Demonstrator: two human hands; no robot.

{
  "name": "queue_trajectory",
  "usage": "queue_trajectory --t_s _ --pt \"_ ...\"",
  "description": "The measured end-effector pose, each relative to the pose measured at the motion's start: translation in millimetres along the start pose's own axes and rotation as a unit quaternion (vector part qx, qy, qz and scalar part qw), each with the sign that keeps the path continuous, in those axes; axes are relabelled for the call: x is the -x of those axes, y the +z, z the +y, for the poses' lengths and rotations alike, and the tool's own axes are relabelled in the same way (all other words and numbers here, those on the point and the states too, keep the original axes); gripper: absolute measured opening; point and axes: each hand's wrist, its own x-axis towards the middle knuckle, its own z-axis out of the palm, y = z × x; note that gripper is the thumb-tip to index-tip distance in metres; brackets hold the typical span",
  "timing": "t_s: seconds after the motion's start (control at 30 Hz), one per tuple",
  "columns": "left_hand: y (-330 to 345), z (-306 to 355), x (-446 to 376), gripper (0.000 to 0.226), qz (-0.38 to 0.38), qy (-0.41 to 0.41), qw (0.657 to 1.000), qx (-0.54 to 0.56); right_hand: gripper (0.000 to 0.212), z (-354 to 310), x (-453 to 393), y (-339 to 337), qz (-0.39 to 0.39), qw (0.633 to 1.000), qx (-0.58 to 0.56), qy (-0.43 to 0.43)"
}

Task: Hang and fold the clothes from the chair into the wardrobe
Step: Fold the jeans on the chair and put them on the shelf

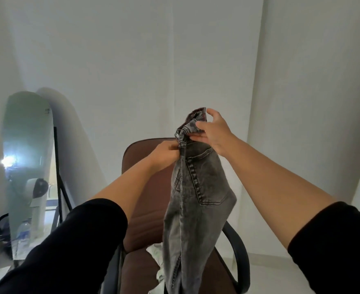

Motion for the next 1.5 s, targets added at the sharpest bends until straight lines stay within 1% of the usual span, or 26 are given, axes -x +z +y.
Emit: queue_trajectory --t_s 0.07,0.13,0.2,0.27,0.33,0.37,0.43,0.5,0.53,0.6,0.73,0.83,0.9,0.97,1.0,1.07,1.13,1.27,1.33,1.4,1.47,1.5 --pt "2.0 5.5 2.0 0.021 -0.016 -0.021 0.995 0.094 0.061 -4.9 0.5 0.4 -0.008 1.000 0.026 -0.012" --pt "1.8 10.2 3.0 0.018 -0.028 -0.031 0.989 0.139 0.063 -8.5 1.5 -3.3 -0.009 0.999 0.048 -0.020" --pt "0.4 12.7 4.4 0.020 -0.031 -0.019 0.988 0.147 0.065 -11.9 4.3 -9.4 -0.014 0.997 0.074 -0.021" --pt "-0.5 13.6 6.2 0.024 -0.040 -0.014 0.989 0.138 0.066 -13.3 9.7 -14.0 -0.021 0.995 0.093 -0.017" --pt "-0.5 12.5 7.9 0.024 -0.038 -0.018 0.991 0.125 0.066 -11.5 15.7 -16.4 -0.028 0.993 0.110 -0.012" --pt "-1.2 11.1 8.1 0.024 -0.028 -0.020 0.992 0.117 0.067 -10.0 18.2 -17.6 -0.032 0.992 0.119 -0.009" --pt "-4.5 6.9 4.7 0.025 0.035 -0.033 0.993 0.112 0.068 -6.8 23.5 -19.1 -0.043 0.988 0.148 -0.001" --pt "-11.2 8.6 3.2 0.023 0.095 -0.042 0.984 0.145 0.070 -2.4 28.6 -20.0 -0.058 0.982 0.181 0.010" --pt "-14.1 12.9 3.9 0.022 0.103 -0.046 0.979 0.167 0.072 0.1 30.9 -19.4 -0.064 0.980 0.189 0.017" --pt "-17.4 20.1 6.2 0.023 0.078 -0.045 0.979 0.182 0.073 5.0 34.0 -16.5 -0.066 0.980 0.184 0.029" --pt "-21.1 26.2 18.7 0.027 -0.019 -0.059 0.981 0.186 0.075 10.0 34.2 -11.5 -0.055 0.982 0.173 0.050" --pt "-21.7 27.3 25.5 0.028 -0.061 -0.049 0.988 0.132 0.076 10.9 37.0 -5.1 -0.068 0.982 0.164 0.062" --pt "-19.4 26.5 28.0 0.039 -0.078 -0.034 0.991 0.103 0.075 11.8 38.3 -0.9 -0.072 0.982 0.161 0.064" --pt "-16.8 20.5 28.7 0.054 -0.092 -0.005 0.992 0.081 0.075 12.5 39.9 2.0 -0.072 0.983 0.151 0.070" --pt "-15.6 15.9 27.9 0.063 -0.088 0.007 0.994 0.066 0.075 12.7 40.7 2.6 -0.073 0.984 0.143 0.073" --pt "-13.1 6.7 26.5 0.080 -0.067 0.001 0.997 0.029 0.075 12.2 41.9 2.9 -0.077 0.985 0.133 0.076" --pt "-8.2 -0.1 25.6 0.091 -0.050 0.010 0.998 -0.028 0.076 11.8 43.4 3.5 -0.083 0.985 0.132 0.077" --pt "-0.3 -0.2 25.3 0.092 -0.002 0.076 0.986 -0.146 0.078 12.5 44.5 5.6 -0.105 0.978 0.167 0.072" --pt "1.0 2.1 24.6 0.094 0.020 0.073 0.977 -0.201 0.078 12.8 43.8 5.7 -0.107 0.975 0.181 0.066" --pt "1.2 2.8 23.4 0.091 0.040 0.070 0.967 -0.240 0.079 13.4 41.7 5.8 -0.111 0.974 0.187 0.061" --pt "0.3 0.9 21.9 0.083 0.073 0.081 0.965 -0.240 0.082 13.0 41.5 5.2 -0.126 0.970 0.203 0.053" --pt "-1.2 -0.1 21.3 0.079 0.095 0.080 0.968 -0.216 0.084 12.4 40.5 3.7 -0.132 0.968 0.210 0.046"
